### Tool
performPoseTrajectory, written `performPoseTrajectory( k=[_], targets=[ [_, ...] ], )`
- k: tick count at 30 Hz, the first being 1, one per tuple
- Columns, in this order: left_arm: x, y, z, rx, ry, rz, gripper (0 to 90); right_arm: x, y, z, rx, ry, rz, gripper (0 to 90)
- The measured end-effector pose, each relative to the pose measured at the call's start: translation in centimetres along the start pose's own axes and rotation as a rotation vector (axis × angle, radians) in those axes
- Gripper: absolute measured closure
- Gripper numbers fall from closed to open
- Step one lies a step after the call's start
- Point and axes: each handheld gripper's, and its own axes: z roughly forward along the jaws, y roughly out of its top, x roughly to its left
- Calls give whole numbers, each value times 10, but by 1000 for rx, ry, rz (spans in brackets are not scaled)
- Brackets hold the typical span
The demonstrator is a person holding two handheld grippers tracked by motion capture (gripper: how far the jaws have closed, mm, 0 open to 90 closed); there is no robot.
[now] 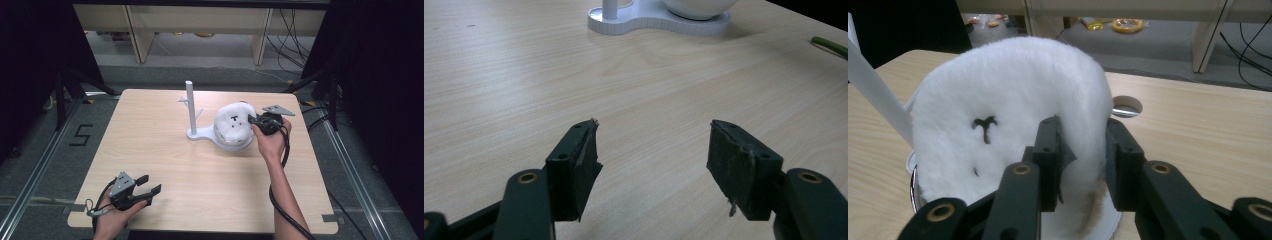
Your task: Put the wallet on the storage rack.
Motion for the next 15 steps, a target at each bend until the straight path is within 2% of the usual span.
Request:
performPoseTrajectory(
  k=[2, 5, 6, 7, 8, 9, 10, 11, 13, 14, 15],
  targets=[
    [0, 0, 0, -2, -3, 3, 359, 2, 1, -1, 3, 0, 19, 673],
    [-1, 0, 1, -7, -13, -7, 359, -1, 2, -2, -7, 1, -4, 630],
    [0, 0, 2, -5, -13, -8, 359, 0, 3, -2, -8, -6, 9, 614],
    [0, 0, 2, -11, -14, -7, 359, -1, 3, -2, -19, -4, 0, 605],
    [0, 0, 2, -12, -12, -6, 359, 0, 4, -4, -20, -4, 11, 594],
    [0, 0, 3, -19, -15, -6, 359, 3, 5, -5, -12, -9, 43, 584],
    [0, 1, 1, -11, -1, -6, 358, 0, 6, -5, -11, -11, 16, 577],
    [1, 2, 0, 1, 11, 2, 358, 1, 6, -6, -23, -14, 25, 576],
    [1, 2, 0, -1, 12, 5, 359, -1, 8, -8, -21, -10, 12, 566],
    [1, 2, 1, -9, 6, 3, 360, 2, 9, -11, -6, -11, 54, 558],
    [1, 2, 1, -9, 7, 5, 360, 0, 10, -12, -9, -7, 38, 550]
  ],
)
